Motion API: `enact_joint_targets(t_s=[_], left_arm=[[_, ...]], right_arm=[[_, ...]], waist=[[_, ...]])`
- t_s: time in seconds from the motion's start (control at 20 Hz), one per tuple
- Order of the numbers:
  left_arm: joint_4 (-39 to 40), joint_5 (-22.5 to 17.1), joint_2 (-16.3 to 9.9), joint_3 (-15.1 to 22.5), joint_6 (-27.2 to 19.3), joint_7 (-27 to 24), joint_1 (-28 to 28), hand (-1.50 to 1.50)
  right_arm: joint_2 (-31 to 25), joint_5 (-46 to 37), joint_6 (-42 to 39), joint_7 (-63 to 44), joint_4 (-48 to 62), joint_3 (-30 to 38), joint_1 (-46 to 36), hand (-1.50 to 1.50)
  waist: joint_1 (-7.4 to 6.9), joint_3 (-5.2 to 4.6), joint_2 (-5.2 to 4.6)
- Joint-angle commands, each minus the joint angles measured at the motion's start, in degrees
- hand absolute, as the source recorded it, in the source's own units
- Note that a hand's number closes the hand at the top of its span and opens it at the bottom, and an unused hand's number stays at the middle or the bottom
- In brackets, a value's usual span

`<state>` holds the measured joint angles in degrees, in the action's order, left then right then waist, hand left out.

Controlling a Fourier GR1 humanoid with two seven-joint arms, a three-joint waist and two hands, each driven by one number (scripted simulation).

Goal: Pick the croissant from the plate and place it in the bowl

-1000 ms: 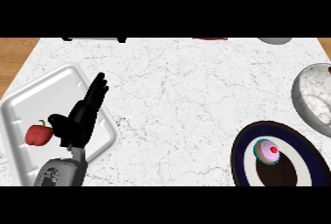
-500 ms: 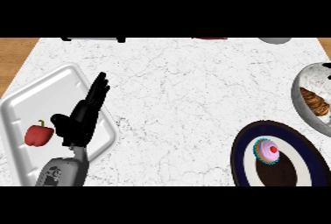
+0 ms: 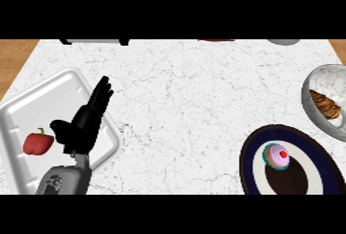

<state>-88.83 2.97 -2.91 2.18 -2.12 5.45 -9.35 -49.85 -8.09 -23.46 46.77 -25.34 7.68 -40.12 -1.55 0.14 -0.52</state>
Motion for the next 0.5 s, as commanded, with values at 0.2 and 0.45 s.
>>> enact_joint_targets(t_s=[0.2,0.45], left_arm=[[1.2,0.3,0.2,0.2,0.4,-2.1,1.7,0.00],[1.4,-0.5,0.1,-0.6,0.4,-0.4,-0.6,0.00]], right_arm=[[-7.2,6.3,-19.0,0.3,6.7,4.2,-1.9,-1.50],[-8.1,9.4,-24.5,-1.9,8.6,5.7,-1.4,-1.50]], waist=[[0.25,0.03,-0.13],[0.13,0.18,-0.37]])
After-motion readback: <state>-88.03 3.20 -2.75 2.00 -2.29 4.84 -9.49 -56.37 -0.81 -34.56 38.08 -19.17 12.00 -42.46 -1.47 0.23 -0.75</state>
